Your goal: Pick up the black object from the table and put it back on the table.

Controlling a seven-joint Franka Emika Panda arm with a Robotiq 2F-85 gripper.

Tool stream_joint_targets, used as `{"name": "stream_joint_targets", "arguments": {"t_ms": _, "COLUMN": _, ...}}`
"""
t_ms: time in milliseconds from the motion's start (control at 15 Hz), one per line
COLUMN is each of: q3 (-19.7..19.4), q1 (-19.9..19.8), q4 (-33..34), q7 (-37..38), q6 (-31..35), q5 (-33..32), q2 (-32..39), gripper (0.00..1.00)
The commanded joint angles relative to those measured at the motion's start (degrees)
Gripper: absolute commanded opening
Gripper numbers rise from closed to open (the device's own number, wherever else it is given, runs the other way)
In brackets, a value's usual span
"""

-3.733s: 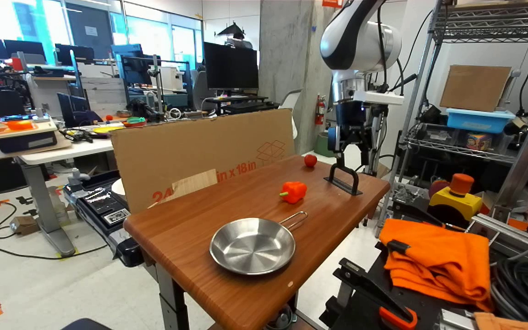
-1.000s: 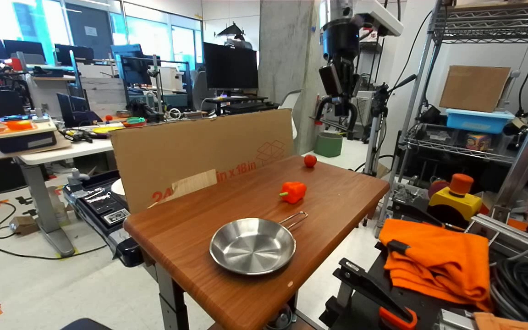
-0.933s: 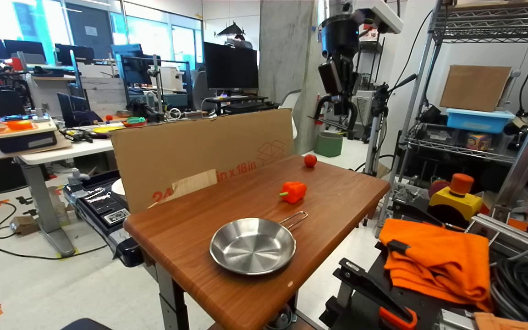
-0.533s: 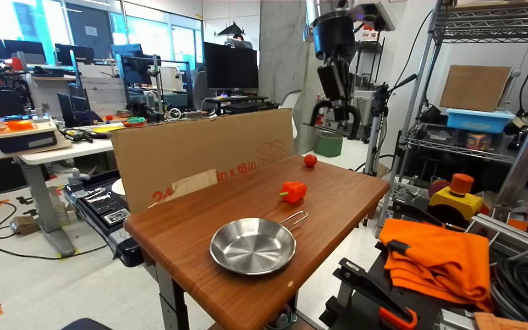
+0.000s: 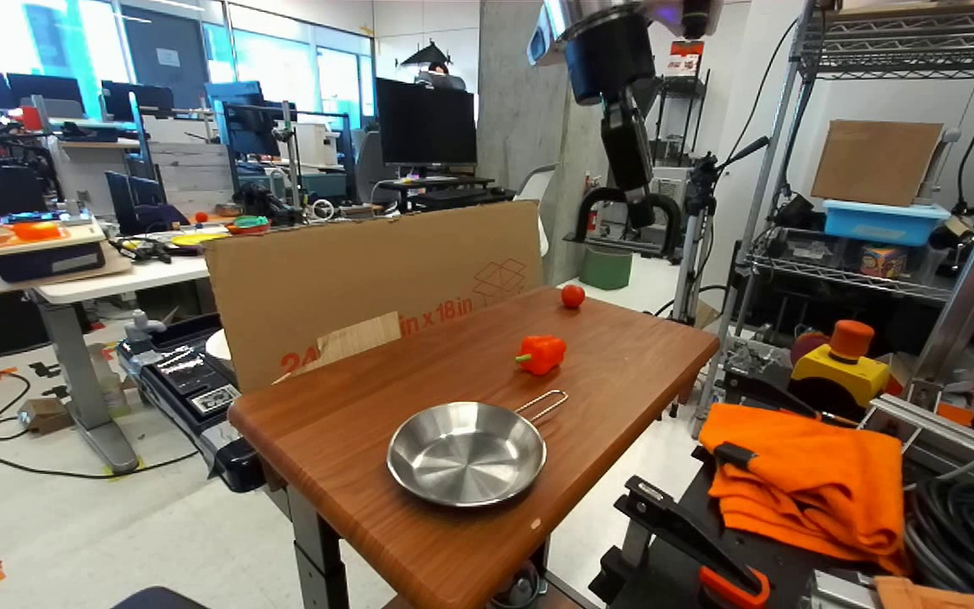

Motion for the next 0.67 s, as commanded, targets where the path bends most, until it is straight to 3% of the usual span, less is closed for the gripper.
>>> {"name": "stream_joint_targets", "arguments": {"t_ms": 0, "q3": 1.8, "q1": 1.9, "q4": -2.6, "q7": -3.4, "q6": -0.6, "q5": -2.7, "q2": -3.3, "gripper": 0.04}}
{"name": "stream_joint_targets", "arguments": {"t_ms": 600, "q3": 6.0, "q1": 6.6, "q4": -2.0, "q7": -3.8, "q6": 0.4, "q5": -5.3, "q2": -5.7, "gripper": 0.04}}
